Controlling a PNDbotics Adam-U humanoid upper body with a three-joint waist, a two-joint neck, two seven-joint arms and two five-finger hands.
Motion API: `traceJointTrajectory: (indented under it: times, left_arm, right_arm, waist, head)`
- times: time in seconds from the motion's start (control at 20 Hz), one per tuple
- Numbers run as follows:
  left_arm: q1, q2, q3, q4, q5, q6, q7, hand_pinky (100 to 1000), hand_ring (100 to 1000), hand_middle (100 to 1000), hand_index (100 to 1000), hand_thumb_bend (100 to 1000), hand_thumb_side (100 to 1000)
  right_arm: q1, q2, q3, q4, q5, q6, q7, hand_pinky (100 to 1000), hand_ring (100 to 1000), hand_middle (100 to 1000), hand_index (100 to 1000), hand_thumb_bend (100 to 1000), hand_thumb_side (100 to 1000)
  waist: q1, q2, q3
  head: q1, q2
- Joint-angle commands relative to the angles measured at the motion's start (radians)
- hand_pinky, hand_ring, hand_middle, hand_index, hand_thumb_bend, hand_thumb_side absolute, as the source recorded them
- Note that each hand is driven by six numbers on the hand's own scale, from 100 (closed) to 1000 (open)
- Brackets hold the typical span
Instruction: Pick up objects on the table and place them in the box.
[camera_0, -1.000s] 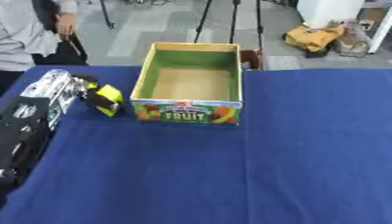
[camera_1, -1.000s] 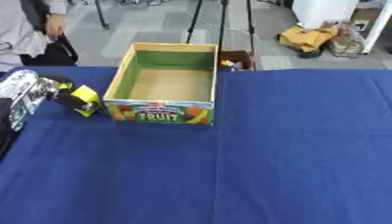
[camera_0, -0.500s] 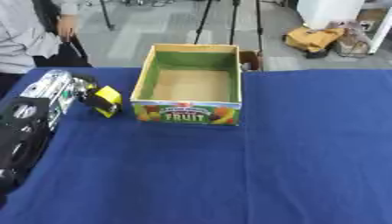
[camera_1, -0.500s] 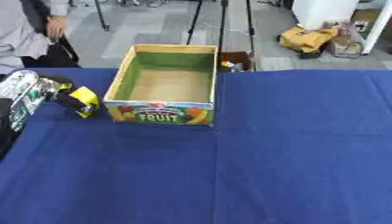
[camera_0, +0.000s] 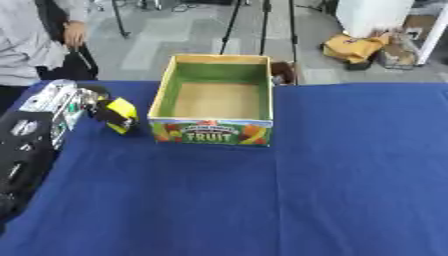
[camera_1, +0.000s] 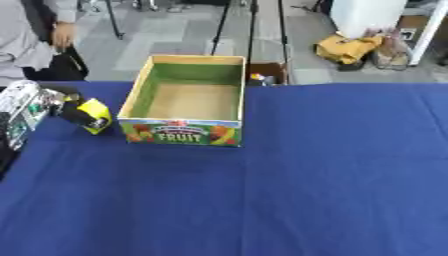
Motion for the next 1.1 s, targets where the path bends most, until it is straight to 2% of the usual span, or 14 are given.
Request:
traceJointTrajectory:
  times: [0.05,0.45,0.5,0.55,1.1]
  left_arm:
    - [-0.021,0.026,0.014,-0.027,0.02,0.007,0.004,684,707,514,678,100,760]
    - [-0.028,0.035,0.019,-0.052,0.053,0.019,0.013,652,683,493,655,100,734]
    - [-0.031,0.035,0.021,-0.058,0.059,0.02,0.014,646,678,490,652,100,766]
    - [-0.036,0.036,0.022,-0.066,0.068,0.021,0.016,644,677,489,650,100,732]
    - [-0.102,0.022,0.023,-0.141,0.123,0.03,0.02,624,657,469,623,100,739]
  right_arm:
    - [-0.007,-0.016,-0.015,-0.015,0.005,0.003,-0.004,667,712,687,771,100,553]
    - [-0.004,-0.015,-0.016,-0.015,0.005,0.005,-0.007,666,713,688,770,100,554]
    - [-0.003,-0.015,-0.016,-0.015,0.005,0.005,-0.007,666,714,688,770,100,561]
    - [-0.002,-0.015,-0.015,-0.015,0.005,0.006,-0.007,666,714,688,770,100,554]
    - [0.006,-0.015,-0.016,-0.015,0.008,0.008,-0.007,665,715,689,770,100,557]
  waist:
    - [-0.002,-0.038,0.001]
    - [-0.007,-0.057,0.006]
    - [-0.007,-0.059,0.007]
    - [-0.007,-0.062,0.009]
    - [-0.005,-0.087,0.017]
  head:
    - [-0.004,-0.006]
    - [-0.012,0.005]
    - [-0.014,0.007]
    - [-0.015,0.009]
    - [-0.023,0.022]
